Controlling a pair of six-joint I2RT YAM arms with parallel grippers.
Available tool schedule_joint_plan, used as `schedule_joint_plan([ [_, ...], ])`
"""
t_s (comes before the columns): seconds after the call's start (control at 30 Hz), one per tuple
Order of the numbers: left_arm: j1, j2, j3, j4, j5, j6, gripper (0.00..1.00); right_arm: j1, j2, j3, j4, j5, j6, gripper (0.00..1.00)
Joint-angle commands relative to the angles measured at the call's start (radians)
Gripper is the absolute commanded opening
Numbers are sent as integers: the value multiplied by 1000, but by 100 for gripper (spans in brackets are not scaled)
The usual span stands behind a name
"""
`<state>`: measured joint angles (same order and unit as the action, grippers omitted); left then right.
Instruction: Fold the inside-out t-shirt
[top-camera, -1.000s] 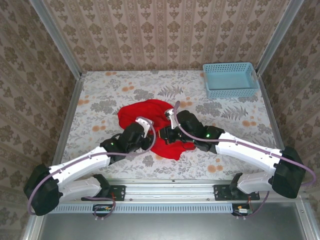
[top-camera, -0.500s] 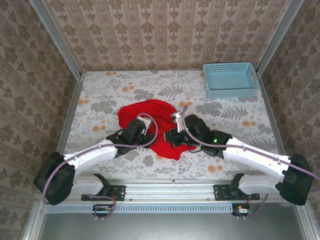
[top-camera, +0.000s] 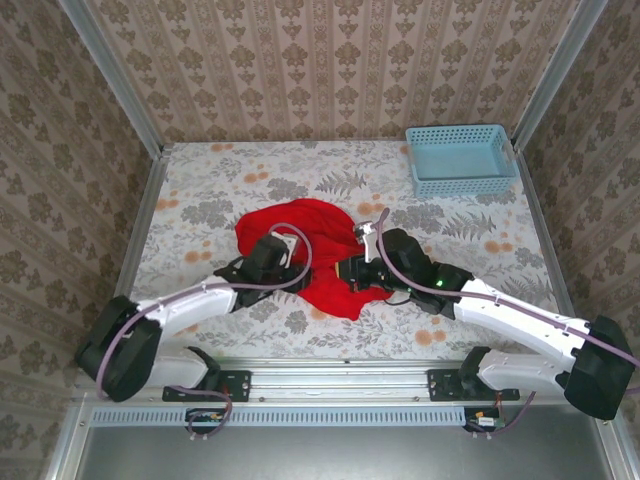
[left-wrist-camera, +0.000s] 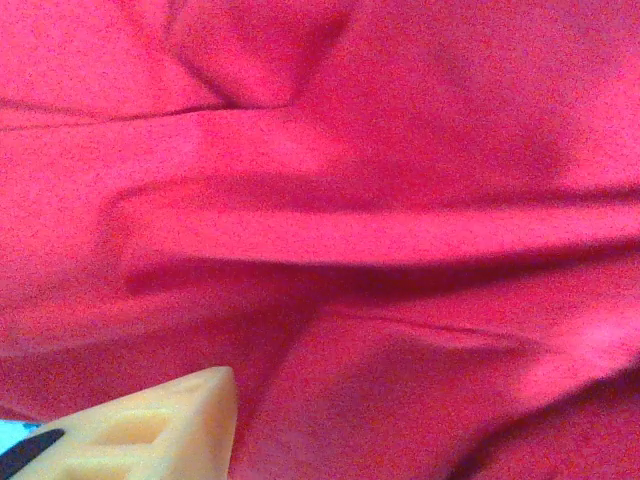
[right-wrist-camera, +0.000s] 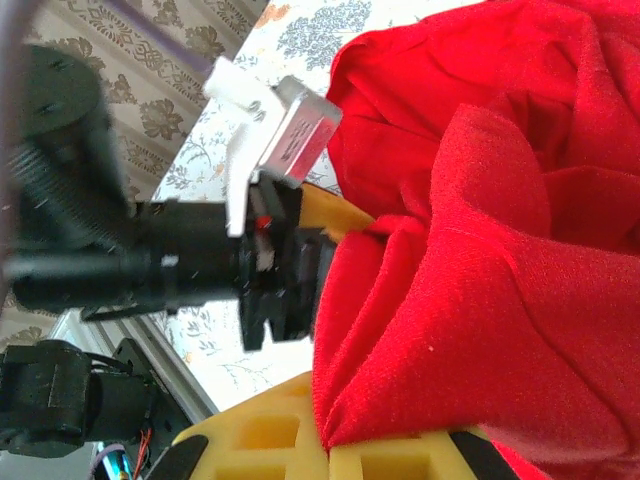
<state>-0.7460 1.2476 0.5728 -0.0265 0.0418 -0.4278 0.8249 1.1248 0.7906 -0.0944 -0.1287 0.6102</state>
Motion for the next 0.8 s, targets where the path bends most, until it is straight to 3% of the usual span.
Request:
schedule_joint_plan([
  [0.0, -73, -154, -31, -41, -107, 41, 57, -5, -2, -2, 57, 7, 31, 0],
  [0.1, -138, -291, -55, -60, -158, 74, 58, -5, 14, 16, 62, 13, 40, 0],
  [0.27, -180, -394, -71, -50, -80, 104, 51, -5, 28, 48, 44, 30, 43, 0],
  [0.5, -208, -318, -71, 62, 82, 122, 46, -4, 33, 48, 68, 15, 42, 0],
  [0.77, -241, -212, -53, 88, 12, 109, 46, -5, 40, 53, 74, 12, 41, 0],
])
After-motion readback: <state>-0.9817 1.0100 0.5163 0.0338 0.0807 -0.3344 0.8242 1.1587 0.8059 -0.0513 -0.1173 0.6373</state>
